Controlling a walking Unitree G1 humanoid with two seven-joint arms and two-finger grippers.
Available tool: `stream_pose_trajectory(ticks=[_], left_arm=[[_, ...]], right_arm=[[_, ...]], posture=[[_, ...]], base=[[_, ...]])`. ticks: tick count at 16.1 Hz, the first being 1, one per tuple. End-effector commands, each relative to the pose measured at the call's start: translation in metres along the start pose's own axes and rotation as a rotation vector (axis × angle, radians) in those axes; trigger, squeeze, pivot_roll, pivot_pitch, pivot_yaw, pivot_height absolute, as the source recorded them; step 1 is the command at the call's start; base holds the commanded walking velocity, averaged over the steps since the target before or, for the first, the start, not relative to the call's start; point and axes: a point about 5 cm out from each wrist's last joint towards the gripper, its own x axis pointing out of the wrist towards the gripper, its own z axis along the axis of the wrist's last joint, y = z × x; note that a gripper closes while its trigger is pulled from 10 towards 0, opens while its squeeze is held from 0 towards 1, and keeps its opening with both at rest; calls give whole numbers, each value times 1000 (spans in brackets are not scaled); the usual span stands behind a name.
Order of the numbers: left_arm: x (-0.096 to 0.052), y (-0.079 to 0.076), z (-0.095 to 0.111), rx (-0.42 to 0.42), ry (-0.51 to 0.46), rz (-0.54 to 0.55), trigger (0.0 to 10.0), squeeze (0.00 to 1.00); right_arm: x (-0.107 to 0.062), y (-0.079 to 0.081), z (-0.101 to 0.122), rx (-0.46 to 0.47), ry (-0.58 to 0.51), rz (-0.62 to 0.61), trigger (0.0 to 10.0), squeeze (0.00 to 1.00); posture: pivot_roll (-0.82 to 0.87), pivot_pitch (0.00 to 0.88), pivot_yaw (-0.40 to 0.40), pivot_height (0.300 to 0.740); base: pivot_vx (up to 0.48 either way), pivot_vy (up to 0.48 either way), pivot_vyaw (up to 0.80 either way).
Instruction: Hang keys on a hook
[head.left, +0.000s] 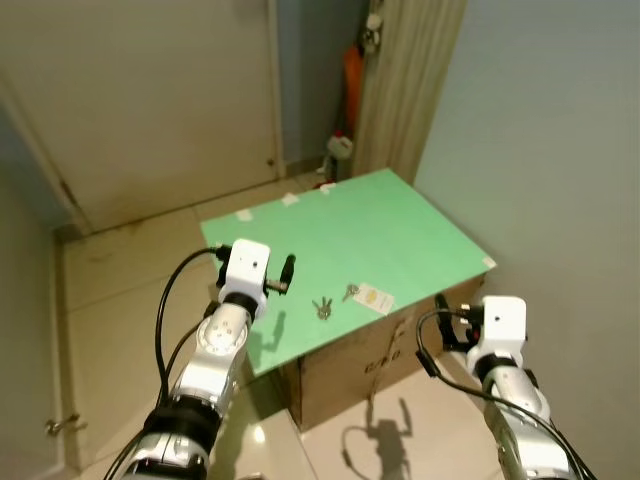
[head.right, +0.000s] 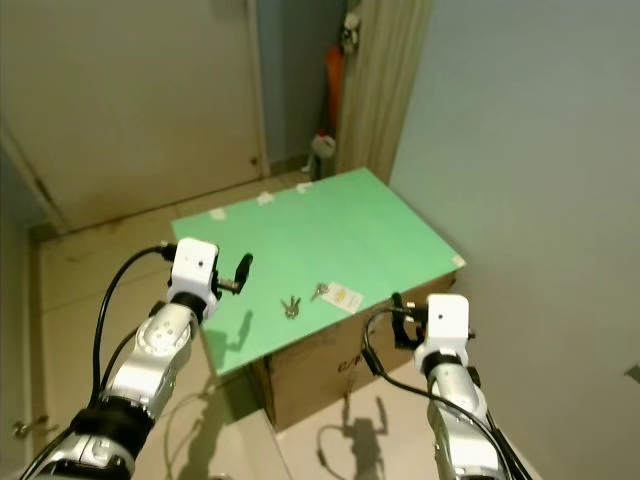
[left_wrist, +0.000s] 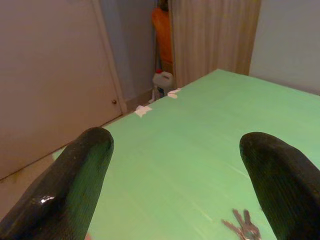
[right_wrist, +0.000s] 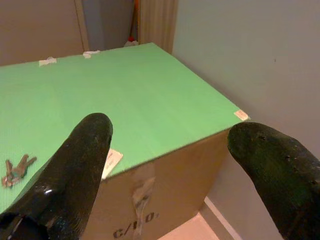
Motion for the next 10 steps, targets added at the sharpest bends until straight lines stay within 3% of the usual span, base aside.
stream_pose_trajectory(ticks=[1, 7, 10], left_arm=[[4, -2, 4, 15, -4, -6, 10000, 0], [13, -10, 5, 33, 37, -49, 10000, 0], [17, -11, 5, 27, 50, -47, 10000, 0]], right_arm=[[2, 1, 1, -2, -6, 5, 10000, 0], [-1, 3, -4, -7, 10, 16, 10000, 0], [-4, 3, -8, -8, 22, 22, 10000, 0]], posture=[[-121, 0, 8, 740], [-129, 0, 18, 740], [-141, 0, 15, 740]], base=[[480, 0, 0], [480, 0, 0], [0, 0, 0]])
